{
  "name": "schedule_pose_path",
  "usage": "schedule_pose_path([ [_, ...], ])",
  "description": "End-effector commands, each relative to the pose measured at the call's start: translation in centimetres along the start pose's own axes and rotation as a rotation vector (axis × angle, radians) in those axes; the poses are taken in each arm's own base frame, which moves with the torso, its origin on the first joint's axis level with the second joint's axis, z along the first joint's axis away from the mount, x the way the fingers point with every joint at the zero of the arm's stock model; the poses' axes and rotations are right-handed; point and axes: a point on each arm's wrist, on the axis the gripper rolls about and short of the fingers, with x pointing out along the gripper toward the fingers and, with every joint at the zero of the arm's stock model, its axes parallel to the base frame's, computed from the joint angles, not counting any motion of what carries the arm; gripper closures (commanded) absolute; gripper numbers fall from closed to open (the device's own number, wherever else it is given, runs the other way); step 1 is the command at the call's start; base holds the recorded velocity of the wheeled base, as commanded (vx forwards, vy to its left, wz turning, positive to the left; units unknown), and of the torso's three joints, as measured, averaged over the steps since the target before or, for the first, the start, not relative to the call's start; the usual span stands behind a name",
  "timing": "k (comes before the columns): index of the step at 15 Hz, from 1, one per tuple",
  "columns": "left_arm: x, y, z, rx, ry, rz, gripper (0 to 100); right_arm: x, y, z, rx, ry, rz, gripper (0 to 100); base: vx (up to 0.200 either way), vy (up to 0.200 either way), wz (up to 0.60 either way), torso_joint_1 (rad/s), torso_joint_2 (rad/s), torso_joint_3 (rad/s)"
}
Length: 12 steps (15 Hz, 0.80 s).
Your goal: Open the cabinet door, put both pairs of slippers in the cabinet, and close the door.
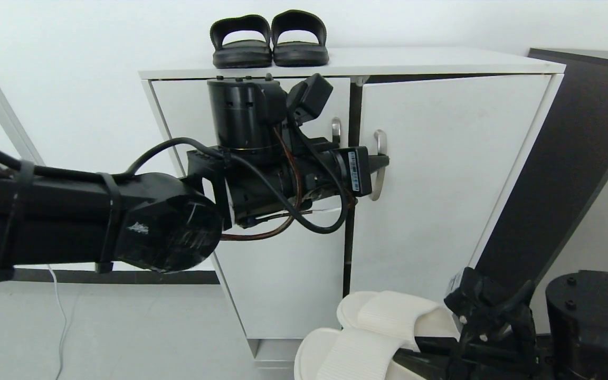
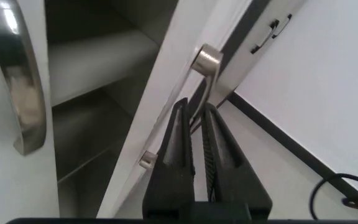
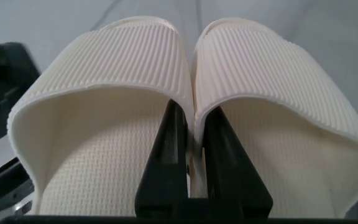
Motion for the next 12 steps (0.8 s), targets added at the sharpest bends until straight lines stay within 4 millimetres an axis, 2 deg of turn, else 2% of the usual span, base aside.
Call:
schedule_pose_path([
  [1,-1.6,-1.1,0.8,0.007,-0.019,-0.015,100,-0.5,0.3,-1.2,-0.035,0.014,0.042,100,0.0,0.0,0.0,0.0,0.0,0.0],
  [3,-2.0,-1.3,0.6,0.007,-0.012,-0.017,100,-0.6,0.4,-1.6,-0.044,0.019,0.052,100,0.0,0.0,0.0,0.0,0.0,0.0],
  [5,-4.3,-2.4,0.4,0.006,0.001,-0.03,100,-0.6,0.6,-2.1,-0.056,0.038,0.073,100,0.0,0.0,0.0,0.0,0.0,0.0],
  [7,-5.6,-2.6,0.5,0.005,-0.005,-0.025,100,-0.6,0.6,-2.1,-0.058,0.039,0.084,100,0.0,0.0,0.0,0.0,0.0,0.0],
  [10,-5.7,-1.0,0.9,-0.002,-0.014,0.017,100,-0.6,0.6,-2.0,-0.061,0.035,0.081,100,0.0,0.0,0.0,0.0,0.0,0.0],
  [12,-5.1,0.2,0.6,-0.006,0.001,0.026,100,-0.7,1.0,-1.8,-0.069,0.021,0.092,100,0.0,0.0,0.0,0.0,0.0,0.0],
])
